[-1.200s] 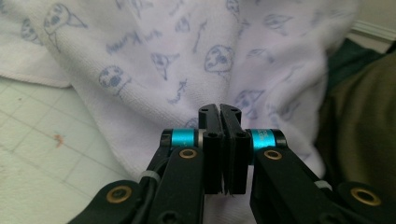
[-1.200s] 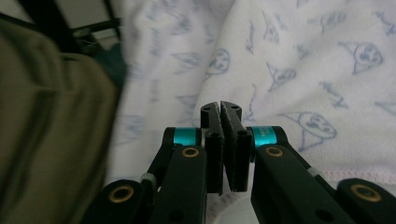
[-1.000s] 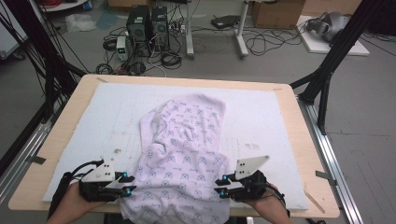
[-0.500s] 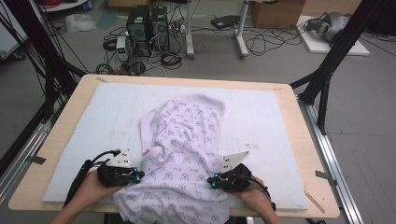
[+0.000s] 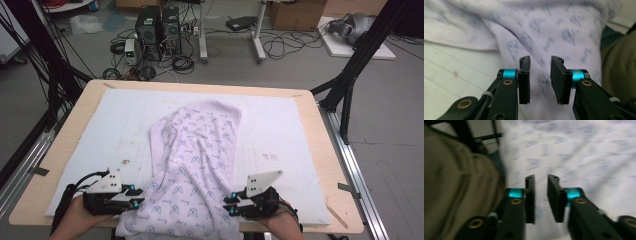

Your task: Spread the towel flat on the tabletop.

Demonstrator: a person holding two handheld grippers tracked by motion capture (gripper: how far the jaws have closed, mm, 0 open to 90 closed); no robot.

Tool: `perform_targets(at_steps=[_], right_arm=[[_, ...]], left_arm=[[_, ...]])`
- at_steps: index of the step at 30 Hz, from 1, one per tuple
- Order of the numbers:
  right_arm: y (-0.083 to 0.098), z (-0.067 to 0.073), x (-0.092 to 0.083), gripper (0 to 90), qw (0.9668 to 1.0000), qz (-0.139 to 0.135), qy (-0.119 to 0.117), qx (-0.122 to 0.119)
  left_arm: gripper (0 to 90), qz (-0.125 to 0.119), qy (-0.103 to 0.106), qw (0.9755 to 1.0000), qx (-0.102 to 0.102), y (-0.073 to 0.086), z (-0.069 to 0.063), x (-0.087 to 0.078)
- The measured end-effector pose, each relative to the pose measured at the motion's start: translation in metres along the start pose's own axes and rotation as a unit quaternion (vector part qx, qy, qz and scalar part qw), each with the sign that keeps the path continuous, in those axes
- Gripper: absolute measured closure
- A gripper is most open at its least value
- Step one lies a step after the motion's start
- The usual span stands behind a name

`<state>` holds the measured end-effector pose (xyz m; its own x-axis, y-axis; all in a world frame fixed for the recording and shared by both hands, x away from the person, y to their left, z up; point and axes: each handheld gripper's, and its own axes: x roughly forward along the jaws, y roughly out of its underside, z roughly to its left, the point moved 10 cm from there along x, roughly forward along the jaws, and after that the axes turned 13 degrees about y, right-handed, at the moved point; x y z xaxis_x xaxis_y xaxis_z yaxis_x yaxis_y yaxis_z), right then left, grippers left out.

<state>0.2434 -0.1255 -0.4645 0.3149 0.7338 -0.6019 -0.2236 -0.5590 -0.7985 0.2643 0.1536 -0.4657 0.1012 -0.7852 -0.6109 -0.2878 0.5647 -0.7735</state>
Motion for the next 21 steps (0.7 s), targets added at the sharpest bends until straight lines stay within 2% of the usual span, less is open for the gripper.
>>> perform_targets(at_steps=[2, 3, 5, 6, 9, 11, 13, 14, 15, 17, 18, 21], right_arm=[[-0.001, -0.02, 0.004, 69.7, 0.9997, 0.003, 0.021, 0.011], [0.0, -0.033, 0.008, 67.7, 0.9991, 0.007, 0.04, 0.011], [0.003, -0.055, 0.017, 66.5, 0.9976, 0.018, 0.063, 0.025], [0.005, -0.067, 0.021, 65.0, 0.9963, 0.026, 0.076, 0.031], [0.008, -0.087, 0.03, 63.8, 0.9936, 0.033, 0.101, 0.038], [0.01, -0.097, 0.036, 62.9, 0.9924, 0.036, 0.111, 0.04], [0.013, -0.104, 0.04, 61.2, 0.9913, 0.04, 0.115, 0.051], [0.014, -0.106, 0.042, 61.2, 0.9911, 0.042, 0.114, 0.054], [0.016, -0.108, 0.044, 61.0, 0.9908, 0.045, 0.115, 0.056], [0.018, -0.111, 0.049, 60.9, 0.99, 0.05, 0.117, 0.061], [0.02, -0.112, 0.052, 61.0, 0.9898, 0.054, 0.114, 0.066], [0.021, -0.116, 0.054, 69.2, 0.9888, 0.052, 0.113, 0.082]], left_arm=[[68.4, -0.011, -0.016, 0.9998, -0.006, -0.008, 0.017, 0.003], [69.2, -0.014, -0.024, 0.9995, -0.011, -0.011, 0.027, 0.007], [72.1, -0.012, -0.04, 0.9988, -0.025, -0.017, 0.049, 0.017], [73.5, -0.006, -0.045, 0.9986, -0.026, -0.017, 0.056, 0.02], [73.6, 0.004, -0.057, 0.9972, -0.048, -0.019, 0.079, 0.034], [69.7, 0.016, -0.074, 0.9955, -0.057, -0.017, 0.091, 0.043], [61.0, 0.03, -0.067, 0.9944, -0.076, -0.013, 0.096, 0.052], [61.5, 0.038, -0.067, 0.994, -0.078, -0.01, 0.098, 0.056], [63.1, 0.033, -0.072, 0.9943, -0.071, -0.012, 0.098, 0.057], [80.5, 0.038, -0.067, 0.995, -0.063, -0.013, 0.096, 0.058], [86.0, 0.043, -0.069, 0.9948, -0.06, -0.013, 0.095, 0.058], [87.9, 0.045, -0.064, 0.9949, -0.064, -0.012, 0.096, 0.055]])
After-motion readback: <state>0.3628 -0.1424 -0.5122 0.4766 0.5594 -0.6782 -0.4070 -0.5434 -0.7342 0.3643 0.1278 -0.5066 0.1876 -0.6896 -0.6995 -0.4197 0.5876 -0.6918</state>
